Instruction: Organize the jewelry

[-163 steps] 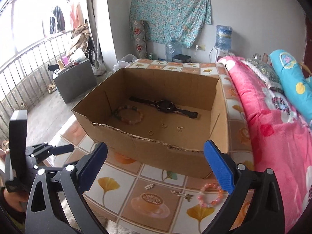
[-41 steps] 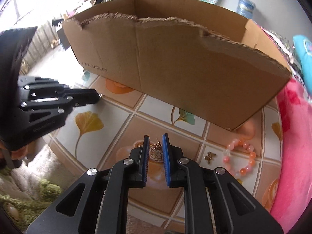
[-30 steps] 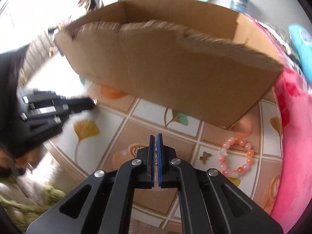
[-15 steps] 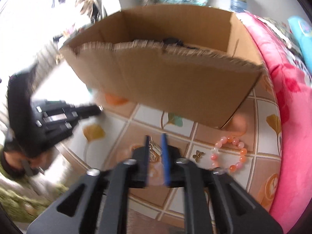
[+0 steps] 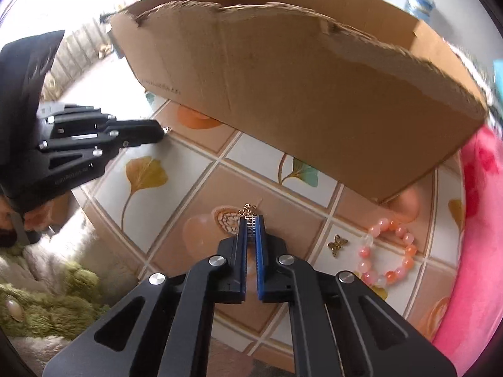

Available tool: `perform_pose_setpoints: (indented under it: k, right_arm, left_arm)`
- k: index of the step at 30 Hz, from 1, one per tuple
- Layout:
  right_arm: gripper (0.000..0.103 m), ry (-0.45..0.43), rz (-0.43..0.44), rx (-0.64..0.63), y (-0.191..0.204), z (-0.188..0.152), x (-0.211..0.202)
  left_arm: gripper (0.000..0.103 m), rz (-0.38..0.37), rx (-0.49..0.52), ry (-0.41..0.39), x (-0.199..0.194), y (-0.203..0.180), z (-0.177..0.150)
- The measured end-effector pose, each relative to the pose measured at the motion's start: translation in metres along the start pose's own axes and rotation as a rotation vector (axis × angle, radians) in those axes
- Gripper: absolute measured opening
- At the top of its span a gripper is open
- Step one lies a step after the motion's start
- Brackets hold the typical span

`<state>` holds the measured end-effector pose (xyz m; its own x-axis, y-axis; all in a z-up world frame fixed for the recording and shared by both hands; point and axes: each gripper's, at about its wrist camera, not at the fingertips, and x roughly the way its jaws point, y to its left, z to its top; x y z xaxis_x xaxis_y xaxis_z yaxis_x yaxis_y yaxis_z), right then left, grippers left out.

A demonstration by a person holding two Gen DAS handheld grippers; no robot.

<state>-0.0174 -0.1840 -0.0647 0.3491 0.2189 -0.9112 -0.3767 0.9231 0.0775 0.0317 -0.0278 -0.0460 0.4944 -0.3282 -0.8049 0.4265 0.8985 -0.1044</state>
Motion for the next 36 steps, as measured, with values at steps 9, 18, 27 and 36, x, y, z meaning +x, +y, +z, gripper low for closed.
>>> perform_pose_setpoints:
  k: [9, 18, 27, 36]
  right_arm:
    - [0.005, -0.112, 0.126, 0.151, -0.027, -0.002, -0.047]
    - [0.005, -0.221, 0.159, 0.223, -0.026, 0.009, -0.068]
    - [0.005, -0.291, 0.203, 0.244, -0.025, 0.016, -0.075]
    - [0.005, -0.390, 0.236, 0.207, -0.023, 0.036, -0.101]
  left_arm:
    - [0.004, 0.002, 0.001, -0.003, 0.000, 0.000, 0.000]
    - [0.004, -0.036, -0.010, -0.035, -0.007, 0.008, -0.005]
    - [0.004, -0.062, 0.036, -0.110, -0.040, 0.008, -0.009]
    - [0.004, -0.127, 0.071, -0.209, -0.091, 0.000, 0.011]
